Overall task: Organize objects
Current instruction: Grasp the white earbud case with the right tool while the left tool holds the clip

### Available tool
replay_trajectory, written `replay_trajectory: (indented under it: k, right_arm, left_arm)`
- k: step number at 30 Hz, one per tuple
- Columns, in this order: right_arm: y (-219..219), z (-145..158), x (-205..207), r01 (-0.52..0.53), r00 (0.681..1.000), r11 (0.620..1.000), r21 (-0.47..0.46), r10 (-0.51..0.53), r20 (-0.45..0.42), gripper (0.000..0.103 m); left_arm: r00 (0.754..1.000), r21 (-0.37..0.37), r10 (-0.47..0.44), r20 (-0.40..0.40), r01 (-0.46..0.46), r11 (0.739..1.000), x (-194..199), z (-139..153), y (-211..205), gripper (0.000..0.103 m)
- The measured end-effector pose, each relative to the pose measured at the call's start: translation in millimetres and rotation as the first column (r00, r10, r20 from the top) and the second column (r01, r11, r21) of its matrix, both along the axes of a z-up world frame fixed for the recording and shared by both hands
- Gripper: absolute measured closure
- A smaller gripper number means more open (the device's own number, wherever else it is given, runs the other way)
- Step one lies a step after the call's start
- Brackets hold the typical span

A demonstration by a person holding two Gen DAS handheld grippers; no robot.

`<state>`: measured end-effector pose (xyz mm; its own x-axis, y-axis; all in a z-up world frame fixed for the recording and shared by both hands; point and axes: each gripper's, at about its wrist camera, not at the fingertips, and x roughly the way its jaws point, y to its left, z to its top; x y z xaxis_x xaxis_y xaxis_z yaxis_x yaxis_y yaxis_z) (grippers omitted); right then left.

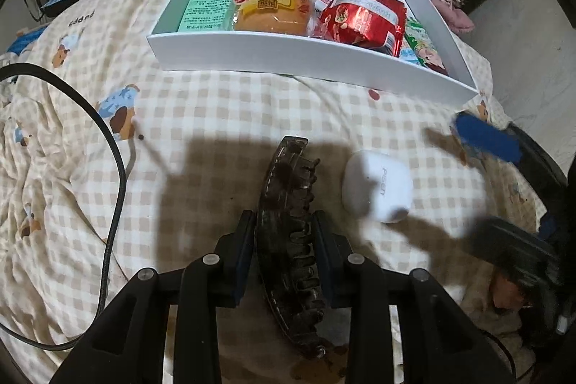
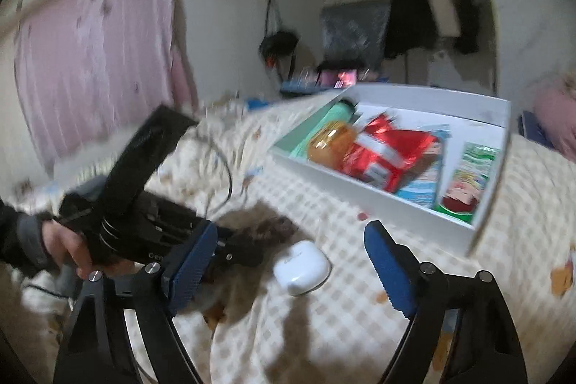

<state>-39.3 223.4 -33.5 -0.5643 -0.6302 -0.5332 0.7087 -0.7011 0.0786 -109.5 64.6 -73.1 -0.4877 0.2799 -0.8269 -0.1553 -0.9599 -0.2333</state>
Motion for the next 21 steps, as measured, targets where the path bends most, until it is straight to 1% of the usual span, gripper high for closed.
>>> replay_trajectory:
  k: [1, 2, 4, 5, 6, 9, 11, 13, 15, 16, 17, 18, 21]
  right_arm:
    - [-6.7, -3.7, -4.8, 0.004, 1.000, 1.000, 0.025, -0.004, 0.024, 0.034]
    - [-12.3, -9.0, -10.7, 0.020, 0.998, 0.998, 0.052, -0.022, 0.054, 0.038]
    - [-16.1, -21.7, -23.6, 0.049, 0.991, 0.996, 0.076, -0.058, 0.124, 0.039]
    - [-14.7, -28.1, -28.8, 0.060, 0.986, 0.995, 0.082, -0.072, 0.154, 0.042]
    - [-13.5, -32.7, -31.2, 0.067, 0.983, 0.994, 0.091, -0.081, 0.165, 0.043]
    - [-14.4, -34.4, -26.1, 0.074, 0.989, 0.992, 0.103, -0.086, 0.118, 0.043]
    - [-24.1, -38.9, -19.7, 0.078, 0.993, 0.982, 0.173, -0.091, 0.068, 0.043]
    - [-34.6, -43.6, -11.1, 0.091, 0.996, 0.964, 0.250, -0.094, 0.001, 0.043]
    - [-42.0, -47.4, -3.7, 0.090, 0.996, 0.950, 0.298, -0.081, -0.042, 0.043]
    - [-43.5, -48.6, -1.4, 0.104, 0.994, 0.945, 0.311, -0.087, -0.067, 0.048]
    - [-42.4, -48.5, -0.4, 0.109, 0.993, 0.944, 0.311, -0.090, -0.074, 0.051]
    - [-39.3, -46.4, -0.2, 0.107, 0.993, 0.950, 0.292, -0.091, -0.071, 0.051]
    - [-25.3, -36.7, -2.0, 0.114, 0.993, 0.975, 0.193, -0.106, -0.051, 0.051]
  left_arm:
    - [1.000, -0.003, -0.001, 0.002, 0.001, 1.000, -0.1, 0.3, 1.8, 0.070]
    - [1.000, -0.010, -0.003, 0.015, 0.003, 1.000, -1.6, -1.4, 2.3, 0.070]
    - [1.000, -0.011, -0.003, 0.017, 0.004, 1.000, -1.4, -3.6, 3.5, 0.070]
    - [1.000, -0.008, -0.003, 0.017, 0.003, 1.000, -1.9, -3.6, 3.5, 0.070]
    - [1.000, -0.007, -0.003, 0.018, 0.003, 1.000, -2.2, -3.7, 3.5, 0.070]
    - [1.000, -0.008, -0.003, 0.019, 0.003, 1.000, -2.5, -3.7, 2.6, 0.070]
    - [1.000, -0.009, -0.004, 0.019, 0.004, 1.000, -3.1, -3.6, 2.7, 0.070]
    - [1.000, -0.007, -0.004, 0.020, 0.004, 1.000, -4.1, -3.7, 2.1, 0.070]
    - [1.000, -0.007, -0.004, 0.020, 0.004, 1.000, -4.9, -3.7, 1.5, 0.070]
    - [1.000, -0.006, -0.004, 0.020, 0.004, 1.000, -4.5, -3.7, 0.9, 0.070]
    - [1.000, -0.006, -0.004, 0.020, 0.004, 1.000, -6.1, -3.5, 2.3, 0.070]
    - [1.000, -0.004, -0.003, 0.019, 0.003, 1.000, -6.9, -3.6, 4.4, 0.070]
    - [1.000, 0.007, 0.000, 0.019, 0.000, 1.000, -9.0, -5.0, 7.0, 0.070]
